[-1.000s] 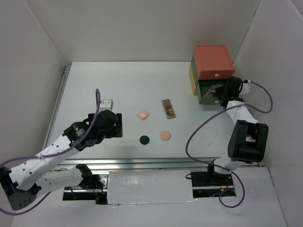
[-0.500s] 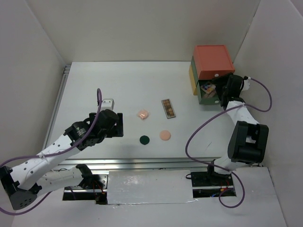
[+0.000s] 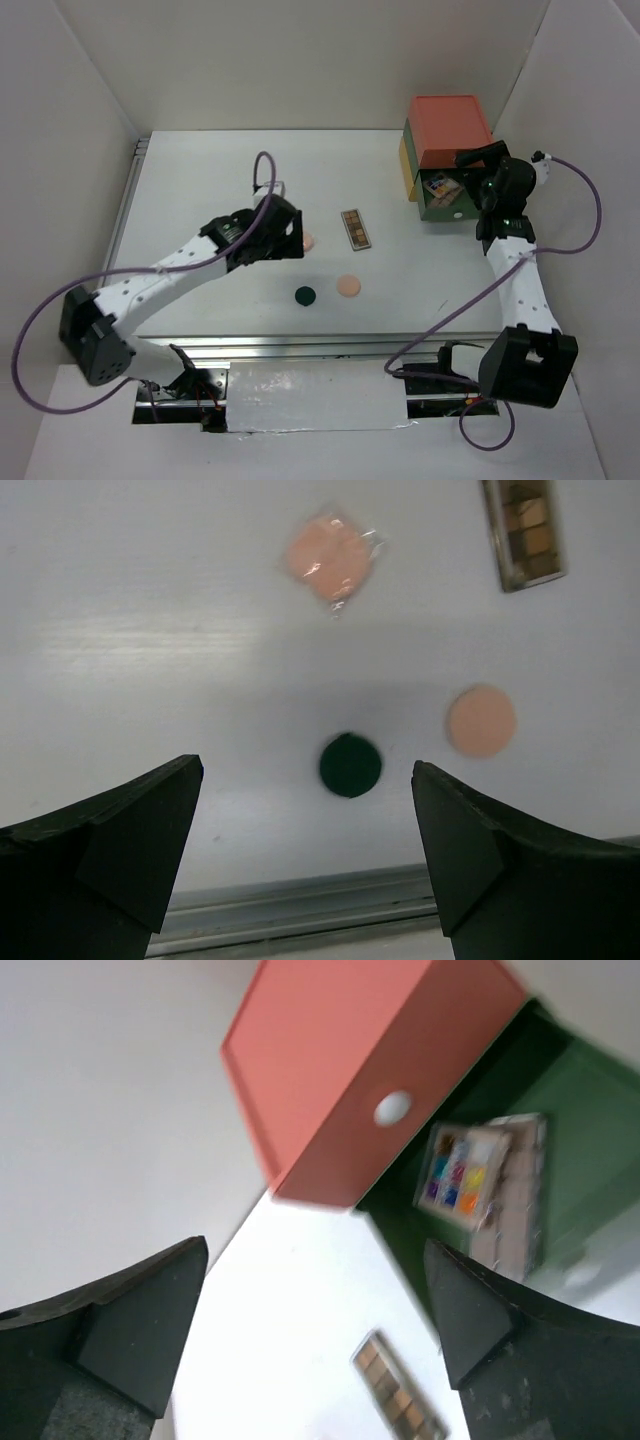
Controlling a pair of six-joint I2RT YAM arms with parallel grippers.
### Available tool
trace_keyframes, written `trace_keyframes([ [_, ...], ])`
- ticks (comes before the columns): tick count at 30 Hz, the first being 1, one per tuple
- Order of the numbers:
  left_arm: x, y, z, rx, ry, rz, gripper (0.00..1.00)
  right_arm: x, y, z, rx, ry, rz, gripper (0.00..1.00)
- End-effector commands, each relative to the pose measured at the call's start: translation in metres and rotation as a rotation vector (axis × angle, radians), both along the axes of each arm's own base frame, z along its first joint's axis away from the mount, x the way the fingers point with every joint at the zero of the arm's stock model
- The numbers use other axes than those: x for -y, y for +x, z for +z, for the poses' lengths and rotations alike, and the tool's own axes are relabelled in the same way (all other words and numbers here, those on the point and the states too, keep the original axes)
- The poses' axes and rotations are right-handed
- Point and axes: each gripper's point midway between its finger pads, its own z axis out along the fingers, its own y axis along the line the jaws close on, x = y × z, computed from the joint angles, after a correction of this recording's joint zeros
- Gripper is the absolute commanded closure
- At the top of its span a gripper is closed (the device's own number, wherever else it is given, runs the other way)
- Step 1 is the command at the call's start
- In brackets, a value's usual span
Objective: Organize the makeup
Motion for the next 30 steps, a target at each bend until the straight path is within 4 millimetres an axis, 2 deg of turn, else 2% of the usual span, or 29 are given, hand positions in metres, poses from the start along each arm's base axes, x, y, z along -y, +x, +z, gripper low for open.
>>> trace_keyframes([
  [1,0.067,0.048,0.014,0.033,-0.136,-0.038,0.01,-0.038,-0.031,0.002,-0.049,-0.067,0.142,0.0],
  [2,0.077,0.055,0.009,0.01,-0.13,-0.043,0.01,-0.05,-0.04,0.002,-0.05,-0.095,0.2,0.0],
  [3,0.098,0.075,-0.001,-0.01,-0.113,-0.047,0.01,-0.065,-0.048,-0.006,-0.078,-0.098,0.253,0.0],
  [4,0.107,0.081,-0.009,-0.034,-0.099,-0.05,0.01,-0.074,-0.057,-0.022,-0.109,-0.096,0.288,0.0],
  [5,0.115,0.089,-0.015,-0.048,-0.093,-0.047,0.01,-0.081,-0.068,-0.018,-0.088,-0.113,0.314,0.0],
  [6,0.126,0.097,-0.046,-0.095,-0.05,-0.042,0.01,-0.087,-0.077,-0.022,-0.091,-0.113,0.333,0.0],
  [7,0.141,0.111,-0.036,-0.071,-0.074,-0.036,0.01,-0.095,-0.087,-0.038,-0.112,-0.108,0.361,0.0],
  [8,0.149,0.116,-0.043,-0.077,-0.061,-0.034,0.01,-0.099,-0.098,-0.029,-0.068,-0.122,0.377,0.0],
  [9,0.166,0.131,-0.054,-0.074,-0.057,-0.028,0.01,-0.104,-0.107,-0.032,-0.074,-0.115,0.4,0.0],
  [10,0.173,0.137,-0.059,-0.075,-0.053,-0.017,0.01,-0.108,-0.113,-0.039,-0.079,-0.121,0.426,0.0],
  [11,0.179,0.138,-0.065,-0.078,-0.033,-0.013,0.01,-0.111,-0.121,-0.032,-0.049,-0.129,0.442,0.0],
  [12,0.192,0.147,-0.077,-0.077,-0.036,-0.008,0.01,-0.114,-0.128,-0.035,-0.069,-0.129,0.464,0.0],
  [15,0.216,0.158,-0.096,-0.069,-0.084,-0.008,0.01,-0.118,-0.141,-0.03,-0.059,-0.15,0.499,0.0],
  [17,0.226,0.164,-0.101,-0.049,-0.117,0.001,0.01,-0.123,-0.148,-0.026,-0.039,-0.161,0.532,0.0],
  [19,0.227,0.168,-0.111,-0.051,-0.114,0.03,0.01,-0.125,-0.154,-0.026,-0.041,-0.172,0.548,0.0],
  [20,0.221,0.164,-0.126,-0.078,-0.073,0.043,0.01,-0.127,-0.157,-0.023,-0.029,-0.175,0.562,0.0],
  [21,0.219,0.17,-0.122,-0.059,-0.063,0.067,0.01,-0.128,-0.16,-0.023,-0.028,-0.175,0.568,0.0],
  [25,0.197,0.165,-0.145,-0.091,0.029,0.148,0.01,-0.137,-0.169,-0.013,0.033,-0.145,0.599,0.0],
  [30,0.188,0.159,-0.182,-0.169,0.072,0.149,0.14,-0.142,-0.172,-0.005,0.062,-0.132,0.627,0.0],
])
